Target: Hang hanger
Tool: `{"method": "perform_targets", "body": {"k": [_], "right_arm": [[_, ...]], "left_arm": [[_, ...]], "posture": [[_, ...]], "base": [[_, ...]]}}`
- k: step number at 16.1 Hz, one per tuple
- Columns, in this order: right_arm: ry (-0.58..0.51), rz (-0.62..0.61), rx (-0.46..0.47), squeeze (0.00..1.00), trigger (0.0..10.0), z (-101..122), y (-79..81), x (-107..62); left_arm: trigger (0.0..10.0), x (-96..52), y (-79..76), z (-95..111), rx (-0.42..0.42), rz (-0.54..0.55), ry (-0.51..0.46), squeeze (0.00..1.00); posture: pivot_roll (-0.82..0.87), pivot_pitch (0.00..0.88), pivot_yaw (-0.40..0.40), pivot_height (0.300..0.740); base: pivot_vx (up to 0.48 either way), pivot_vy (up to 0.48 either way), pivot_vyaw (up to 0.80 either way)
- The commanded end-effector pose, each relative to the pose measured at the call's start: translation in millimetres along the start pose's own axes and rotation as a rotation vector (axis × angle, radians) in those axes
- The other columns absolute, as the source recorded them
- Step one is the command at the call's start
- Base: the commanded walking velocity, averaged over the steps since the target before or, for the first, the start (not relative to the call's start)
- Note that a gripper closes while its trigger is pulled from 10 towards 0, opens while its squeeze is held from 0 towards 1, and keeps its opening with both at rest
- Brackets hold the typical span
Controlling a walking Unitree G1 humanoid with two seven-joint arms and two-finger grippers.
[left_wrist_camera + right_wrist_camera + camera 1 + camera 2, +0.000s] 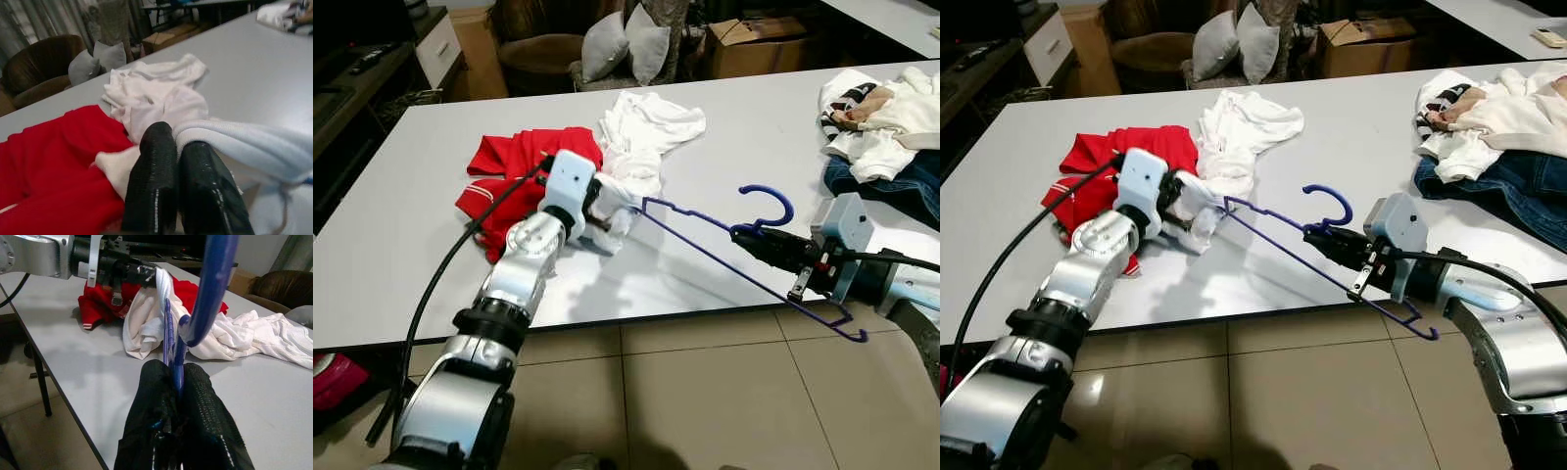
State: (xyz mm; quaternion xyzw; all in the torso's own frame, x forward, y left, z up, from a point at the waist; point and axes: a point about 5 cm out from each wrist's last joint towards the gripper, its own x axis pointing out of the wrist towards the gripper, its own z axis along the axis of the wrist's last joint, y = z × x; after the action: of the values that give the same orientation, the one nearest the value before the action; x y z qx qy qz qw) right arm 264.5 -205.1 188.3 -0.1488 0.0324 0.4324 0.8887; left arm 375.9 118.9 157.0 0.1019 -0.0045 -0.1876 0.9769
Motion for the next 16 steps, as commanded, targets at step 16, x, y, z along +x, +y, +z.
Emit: {"method": "perform_targets", "body": {"k": [16], "right_arm": [[-0.167,0.03,0.164,0.0,10.0,19.6,2.0,-24.4]], "left_arm": [[0.0,0.1,0.5,-29.8,0.202,-0.151,0.18,0.0]], "posture": [[-0.16,0.0,0.121,0.74]], "base": [[0.0,0.0,0.0]]}}
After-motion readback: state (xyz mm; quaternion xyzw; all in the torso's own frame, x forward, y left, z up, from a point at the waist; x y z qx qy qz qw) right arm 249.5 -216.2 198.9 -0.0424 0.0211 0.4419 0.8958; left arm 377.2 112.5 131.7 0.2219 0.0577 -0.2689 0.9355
